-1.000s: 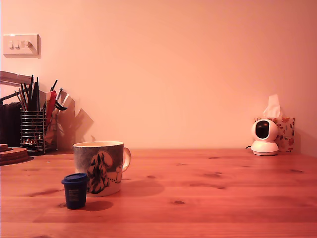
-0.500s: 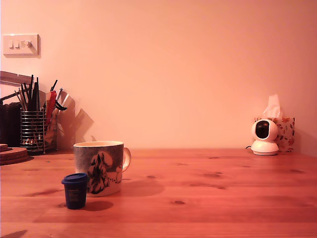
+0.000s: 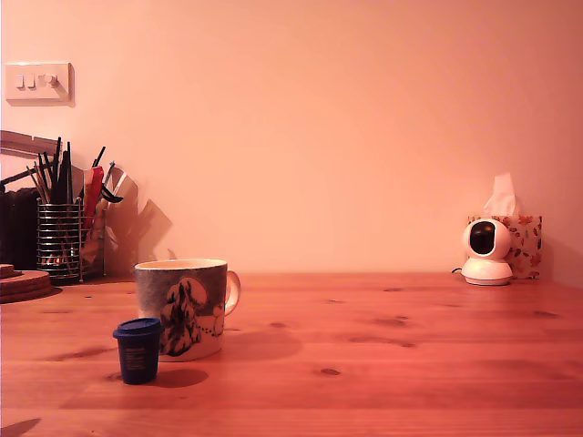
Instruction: Pick up the coffee capsules on the table and drop them inside the coffee cup
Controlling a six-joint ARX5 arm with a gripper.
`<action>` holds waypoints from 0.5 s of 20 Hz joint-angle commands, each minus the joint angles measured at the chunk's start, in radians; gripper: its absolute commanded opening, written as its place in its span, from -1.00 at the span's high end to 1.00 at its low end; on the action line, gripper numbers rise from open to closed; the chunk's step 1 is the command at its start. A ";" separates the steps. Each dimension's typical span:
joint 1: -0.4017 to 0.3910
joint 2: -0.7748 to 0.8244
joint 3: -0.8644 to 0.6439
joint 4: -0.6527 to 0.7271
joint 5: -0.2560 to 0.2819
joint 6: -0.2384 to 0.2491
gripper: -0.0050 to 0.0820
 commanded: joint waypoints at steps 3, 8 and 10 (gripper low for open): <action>-0.001 0.053 0.014 0.052 -0.022 0.002 -0.35; -0.001 0.182 0.014 0.180 -0.019 0.013 -0.35; -0.002 0.248 0.014 0.233 -0.004 0.019 -0.35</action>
